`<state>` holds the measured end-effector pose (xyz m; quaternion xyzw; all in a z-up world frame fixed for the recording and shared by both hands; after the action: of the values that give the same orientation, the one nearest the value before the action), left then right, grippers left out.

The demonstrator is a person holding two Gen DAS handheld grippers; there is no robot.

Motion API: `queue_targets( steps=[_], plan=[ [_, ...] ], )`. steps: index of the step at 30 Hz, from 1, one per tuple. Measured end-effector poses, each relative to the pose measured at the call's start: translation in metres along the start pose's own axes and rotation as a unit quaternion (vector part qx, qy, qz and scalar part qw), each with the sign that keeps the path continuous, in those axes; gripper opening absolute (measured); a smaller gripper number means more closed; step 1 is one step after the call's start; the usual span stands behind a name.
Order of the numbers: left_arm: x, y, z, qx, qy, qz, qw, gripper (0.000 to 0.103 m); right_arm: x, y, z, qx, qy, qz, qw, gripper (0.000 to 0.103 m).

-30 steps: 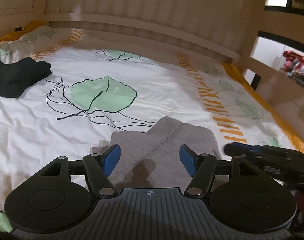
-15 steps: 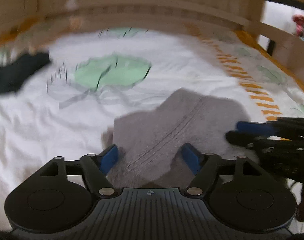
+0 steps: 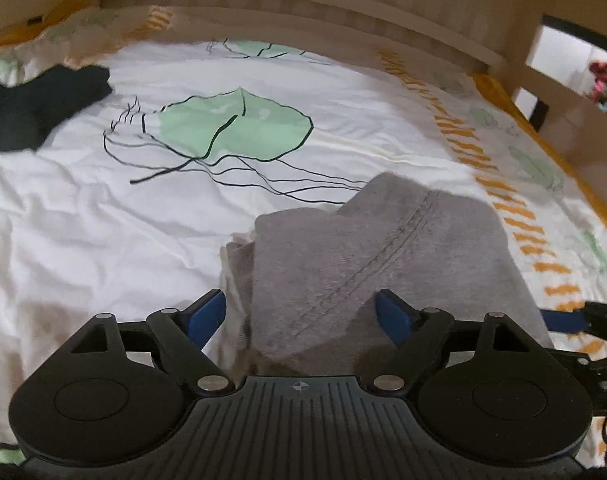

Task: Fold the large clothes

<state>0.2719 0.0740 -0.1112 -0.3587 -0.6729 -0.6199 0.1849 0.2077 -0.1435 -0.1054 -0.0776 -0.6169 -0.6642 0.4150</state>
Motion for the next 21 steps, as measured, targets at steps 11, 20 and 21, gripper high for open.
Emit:
queue_targets(
  steps=[11, 20, 21],
  plan=[
    [0.018, -0.016, 0.049, 0.114, -0.053, 0.038, 0.9914, 0.082, 0.013, -0.011, -0.048, -0.191, 0.089, -0.021, 0.977, 0.084],
    [-0.018, -0.025, 0.046, 0.164, -0.135, 0.099, 0.9722, 0.089, -0.037, -0.018, -0.074, -0.293, 0.18, 0.003, 0.939, 0.087],
    [-0.022, -0.024, 0.046, 0.165, -0.139, 0.102, 0.971, 0.09, -0.041, -0.017, -0.074, -0.297, 0.193, 0.001, 0.935, 0.087]
  ],
)
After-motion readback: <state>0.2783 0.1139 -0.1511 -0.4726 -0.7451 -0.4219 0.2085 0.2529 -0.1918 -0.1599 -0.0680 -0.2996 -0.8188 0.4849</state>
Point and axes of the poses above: each gripper's, at about its wrist camera, not at the fingertips, and x roughly against the way its jaws point, z to its left, y to its top, the point moved 4 cm from there along -x, roughly the way its jaws point
